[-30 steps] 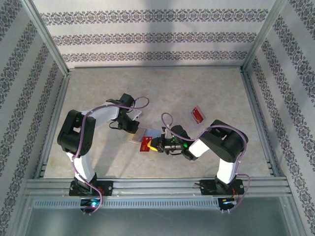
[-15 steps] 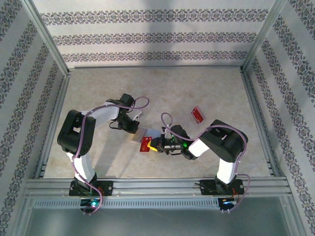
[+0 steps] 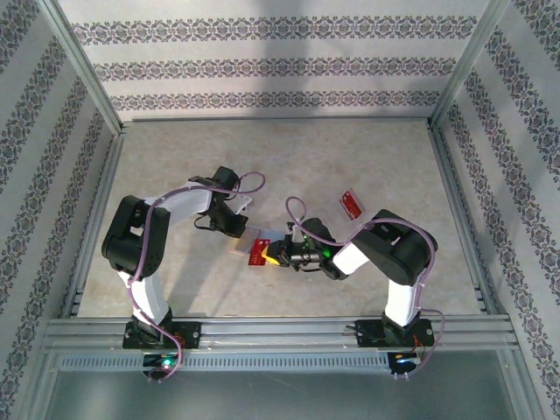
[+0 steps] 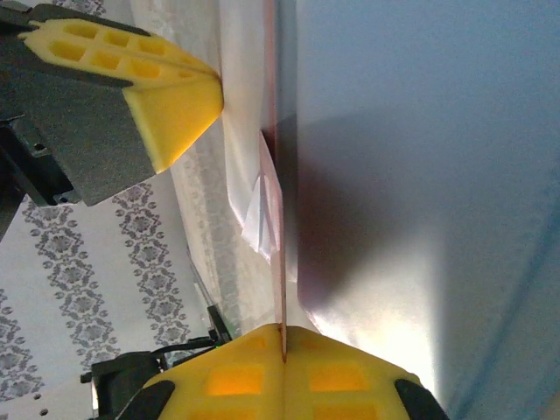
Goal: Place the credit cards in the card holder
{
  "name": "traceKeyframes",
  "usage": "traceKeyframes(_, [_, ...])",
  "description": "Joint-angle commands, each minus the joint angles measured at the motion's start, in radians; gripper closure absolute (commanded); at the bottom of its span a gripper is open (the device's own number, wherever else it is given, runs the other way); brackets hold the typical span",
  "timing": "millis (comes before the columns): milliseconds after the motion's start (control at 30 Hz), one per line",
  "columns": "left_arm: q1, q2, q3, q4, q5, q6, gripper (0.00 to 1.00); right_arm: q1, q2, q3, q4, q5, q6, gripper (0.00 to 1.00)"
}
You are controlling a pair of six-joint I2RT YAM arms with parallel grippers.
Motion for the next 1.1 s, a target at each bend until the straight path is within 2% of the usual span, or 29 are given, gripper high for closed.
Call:
traceKeyframes(0, [-0.013,-0.005,-0.023,-0.017,-0.009,0.018,1.00,-0.019,0.026,0.015,-0.033,0.027,-0.043,1.00])
traceKeyframes(600, [-0.013,-0.005,-0.025,-0.013,-0.006,0.017,1.00,-0.052,0.114,0.017,0.060,0.109,-0.060,1.00])
traceKeyframes(1067, [-0.012,-0.007,-0.026,-0.013,-0.008,0.013,1.00,-0.014,0.148,-0.018,0.174,0.205,-0.020,1.00])
